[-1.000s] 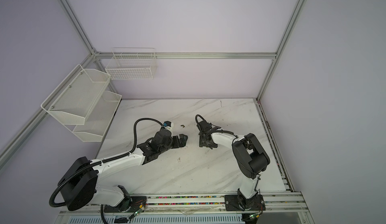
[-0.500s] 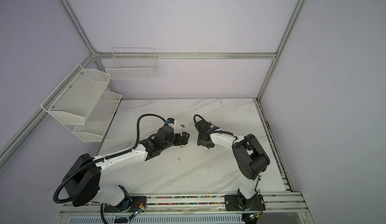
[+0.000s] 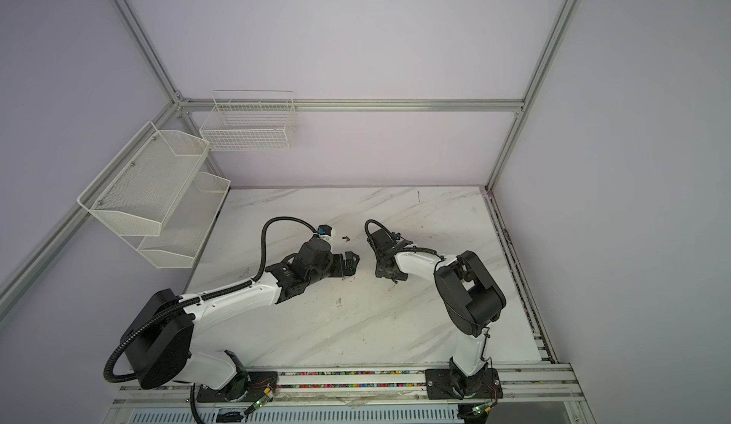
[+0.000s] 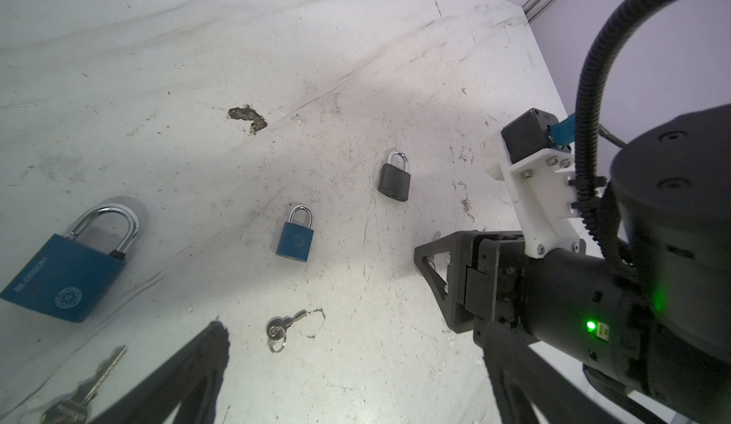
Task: Unlock with the key
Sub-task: 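Lower the right gripper onto the silver key ring and close it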
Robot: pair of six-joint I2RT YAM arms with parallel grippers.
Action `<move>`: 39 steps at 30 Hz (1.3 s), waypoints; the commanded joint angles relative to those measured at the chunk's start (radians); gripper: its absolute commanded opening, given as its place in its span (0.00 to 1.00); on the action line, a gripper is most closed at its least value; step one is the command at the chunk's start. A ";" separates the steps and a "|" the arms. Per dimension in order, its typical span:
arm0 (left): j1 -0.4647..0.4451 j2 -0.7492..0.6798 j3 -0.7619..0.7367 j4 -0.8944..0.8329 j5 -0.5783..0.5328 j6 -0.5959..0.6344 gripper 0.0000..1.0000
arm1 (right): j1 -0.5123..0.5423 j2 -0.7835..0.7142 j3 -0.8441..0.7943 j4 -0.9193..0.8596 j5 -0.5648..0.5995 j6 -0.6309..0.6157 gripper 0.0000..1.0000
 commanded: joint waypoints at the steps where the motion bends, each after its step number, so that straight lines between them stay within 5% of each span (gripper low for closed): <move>1: -0.003 -0.024 0.077 -0.003 0.007 -0.018 1.00 | 0.006 -0.017 -0.013 -0.088 0.036 -0.035 0.59; 11: -0.007 -0.085 0.042 -0.022 0.033 -0.104 1.00 | -0.008 -0.087 -0.056 -0.144 -0.016 -0.139 0.59; 17: -0.008 -0.095 0.040 -0.024 0.031 -0.106 1.00 | -0.011 -0.109 -0.038 -0.067 -0.215 -0.127 0.54; 39: -0.011 -0.021 0.092 -0.020 0.045 -0.072 1.00 | -0.126 -0.075 -0.118 0.076 -0.361 -0.138 0.33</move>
